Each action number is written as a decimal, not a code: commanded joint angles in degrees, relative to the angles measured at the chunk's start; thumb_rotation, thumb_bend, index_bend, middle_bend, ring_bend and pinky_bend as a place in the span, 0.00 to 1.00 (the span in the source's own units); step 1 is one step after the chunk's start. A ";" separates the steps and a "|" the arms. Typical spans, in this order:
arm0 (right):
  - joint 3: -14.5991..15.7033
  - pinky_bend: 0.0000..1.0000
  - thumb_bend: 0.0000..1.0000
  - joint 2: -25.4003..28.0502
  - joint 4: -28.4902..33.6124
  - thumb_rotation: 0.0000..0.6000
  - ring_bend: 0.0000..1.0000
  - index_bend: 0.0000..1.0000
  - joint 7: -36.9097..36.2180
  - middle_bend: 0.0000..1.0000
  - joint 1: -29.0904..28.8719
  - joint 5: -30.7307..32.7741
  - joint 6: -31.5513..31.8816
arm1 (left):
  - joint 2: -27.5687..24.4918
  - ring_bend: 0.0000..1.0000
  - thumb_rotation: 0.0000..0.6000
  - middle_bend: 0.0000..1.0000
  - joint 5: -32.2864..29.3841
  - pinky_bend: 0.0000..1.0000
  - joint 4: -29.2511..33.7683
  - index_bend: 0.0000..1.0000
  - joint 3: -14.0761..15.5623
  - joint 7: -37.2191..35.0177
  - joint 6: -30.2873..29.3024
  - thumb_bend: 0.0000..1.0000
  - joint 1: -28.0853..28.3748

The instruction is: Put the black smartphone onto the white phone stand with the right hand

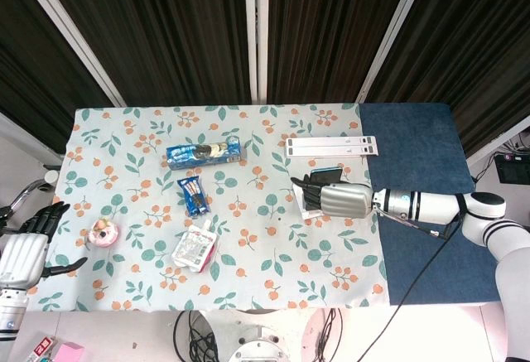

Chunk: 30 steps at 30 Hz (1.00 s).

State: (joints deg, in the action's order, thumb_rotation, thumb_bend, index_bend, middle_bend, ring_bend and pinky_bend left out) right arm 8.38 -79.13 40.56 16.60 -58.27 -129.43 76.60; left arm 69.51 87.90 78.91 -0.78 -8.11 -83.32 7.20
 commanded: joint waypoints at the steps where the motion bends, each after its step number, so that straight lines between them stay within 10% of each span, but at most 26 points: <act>1: 0.59 0.00 0.24 -0.89 -0.94 1.00 0.39 0.52 -0.12 0.38 0.05 0.44 0.33 | -0.05 0.10 0.75 0.08 -0.09 0.23 0.02 0.10 -0.05 -0.02 0.07 0.00 0.03; 30: 4.62 0.00 0.24 -5.40 -4.89 1.00 0.36 0.51 -0.42 0.37 -0.80 3.73 1.04 | -0.78 0.10 0.74 0.08 -0.70 0.23 -0.01 0.10 -0.24 -0.55 0.36 0.00 -0.09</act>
State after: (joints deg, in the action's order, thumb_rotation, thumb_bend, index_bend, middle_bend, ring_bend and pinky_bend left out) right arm 12.94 -84.52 35.65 16.20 -59.04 -125.75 77.68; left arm 68.73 87.20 78.90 -1.03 -8.66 -82.97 7.11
